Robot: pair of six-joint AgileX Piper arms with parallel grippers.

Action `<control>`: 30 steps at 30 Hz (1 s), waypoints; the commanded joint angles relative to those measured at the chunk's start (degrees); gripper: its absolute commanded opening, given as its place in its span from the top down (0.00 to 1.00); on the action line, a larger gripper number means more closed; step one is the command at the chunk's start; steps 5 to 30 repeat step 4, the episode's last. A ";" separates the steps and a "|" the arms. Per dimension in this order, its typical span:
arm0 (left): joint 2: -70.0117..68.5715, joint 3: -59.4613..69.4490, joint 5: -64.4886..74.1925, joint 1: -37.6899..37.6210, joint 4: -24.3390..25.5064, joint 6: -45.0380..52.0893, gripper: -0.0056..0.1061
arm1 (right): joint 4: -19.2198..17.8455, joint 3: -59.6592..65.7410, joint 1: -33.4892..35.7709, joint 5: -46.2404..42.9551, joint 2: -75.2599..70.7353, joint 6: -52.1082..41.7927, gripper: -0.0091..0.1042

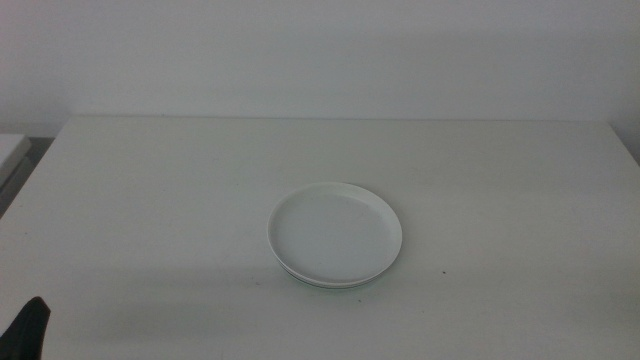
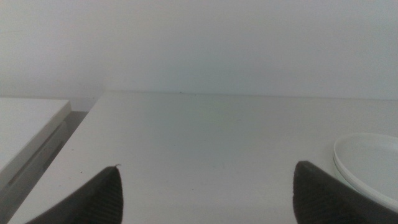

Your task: Stack the three bowls on top of each other.

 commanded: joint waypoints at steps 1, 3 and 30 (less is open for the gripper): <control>-0.22 -0.02 -0.80 0.22 0.10 -0.21 0.11 | -0.31 0.22 -0.26 -0.45 -0.28 -0.05 0.11; -0.22 -0.02 -0.80 0.22 0.10 -0.21 0.11 | -0.31 0.22 -0.26 -0.45 -0.28 -0.05 0.11; -0.22 -0.02 -0.80 0.22 0.10 -0.21 0.11 | -0.31 0.22 -0.26 -0.45 -0.28 -0.05 0.11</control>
